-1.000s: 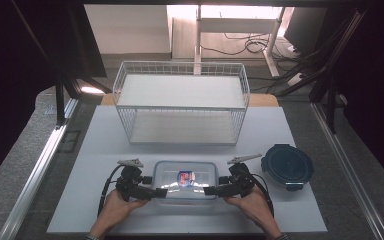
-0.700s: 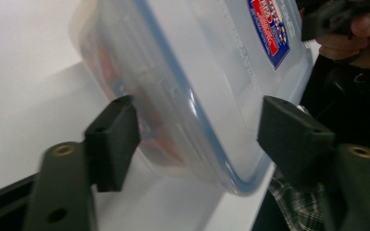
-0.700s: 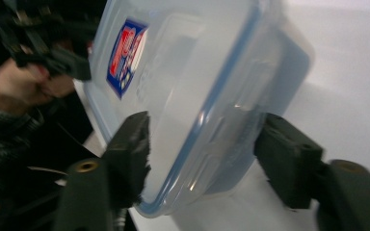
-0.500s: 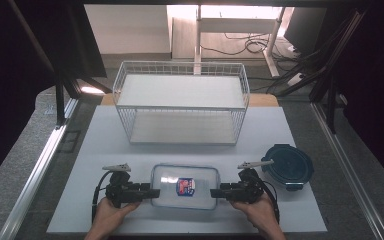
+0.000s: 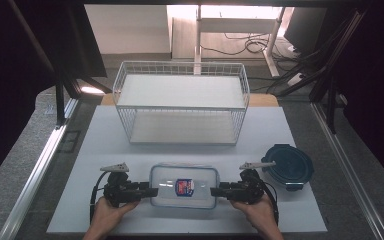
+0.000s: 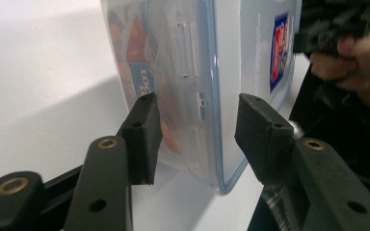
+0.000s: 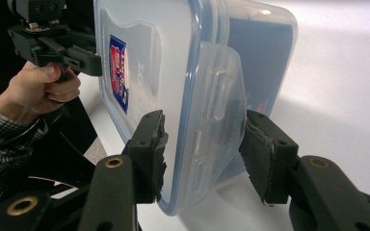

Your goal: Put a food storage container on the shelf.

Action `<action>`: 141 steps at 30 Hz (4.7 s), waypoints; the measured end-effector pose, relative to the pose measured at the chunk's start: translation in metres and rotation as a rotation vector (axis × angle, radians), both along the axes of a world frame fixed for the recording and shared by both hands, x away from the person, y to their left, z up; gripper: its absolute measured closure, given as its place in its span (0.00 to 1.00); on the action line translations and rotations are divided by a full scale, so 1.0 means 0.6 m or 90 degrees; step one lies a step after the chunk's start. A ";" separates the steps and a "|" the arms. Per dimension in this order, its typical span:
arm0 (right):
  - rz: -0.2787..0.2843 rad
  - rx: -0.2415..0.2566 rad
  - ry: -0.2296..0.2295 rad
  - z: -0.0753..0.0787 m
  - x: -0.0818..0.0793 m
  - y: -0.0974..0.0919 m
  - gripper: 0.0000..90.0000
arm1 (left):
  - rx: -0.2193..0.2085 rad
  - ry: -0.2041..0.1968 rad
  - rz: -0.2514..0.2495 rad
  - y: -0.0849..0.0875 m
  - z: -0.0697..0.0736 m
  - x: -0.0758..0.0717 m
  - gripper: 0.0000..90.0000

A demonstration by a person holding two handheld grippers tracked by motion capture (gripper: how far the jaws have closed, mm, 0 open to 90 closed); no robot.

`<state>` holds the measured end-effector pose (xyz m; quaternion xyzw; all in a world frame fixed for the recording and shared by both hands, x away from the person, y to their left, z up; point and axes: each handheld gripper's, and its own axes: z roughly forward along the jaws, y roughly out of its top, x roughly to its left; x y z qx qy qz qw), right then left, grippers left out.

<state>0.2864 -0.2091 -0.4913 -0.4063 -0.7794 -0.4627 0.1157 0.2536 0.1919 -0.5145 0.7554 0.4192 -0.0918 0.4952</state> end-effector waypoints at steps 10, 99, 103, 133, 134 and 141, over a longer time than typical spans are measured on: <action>0.022 -0.009 -0.006 0.002 -0.003 0.003 0.60 | -0.001 -0.031 -0.003 0.005 -0.003 0.009 0.51; -0.003 0.079 -0.098 0.189 0.116 0.003 0.60 | -0.085 -0.061 0.042 0.025 0.208 0.119 0.62; -0.001 0.082 -0.104 0.216 0.137 0.008 0.60 | -0.085 -0.068 0.045 0.030 0.236 0.138 0.62; -0.020 0.100 -0.108 0.313 0.284 0.037 0.59 | -0.103 -0.065 0.071 0.056 0.329 0.279 0.62; -0.022 0.100 -0.108 0.313 0.288 0.037 0.59 | -0.101 -0.066 0.072 0.056 0.328 0.287 0.61; -0.035 0.097 -0.104 0.309 0.306 0.041 0.59 | -0.118 -0.057 0.080 0.059 0.314 0.309 0.61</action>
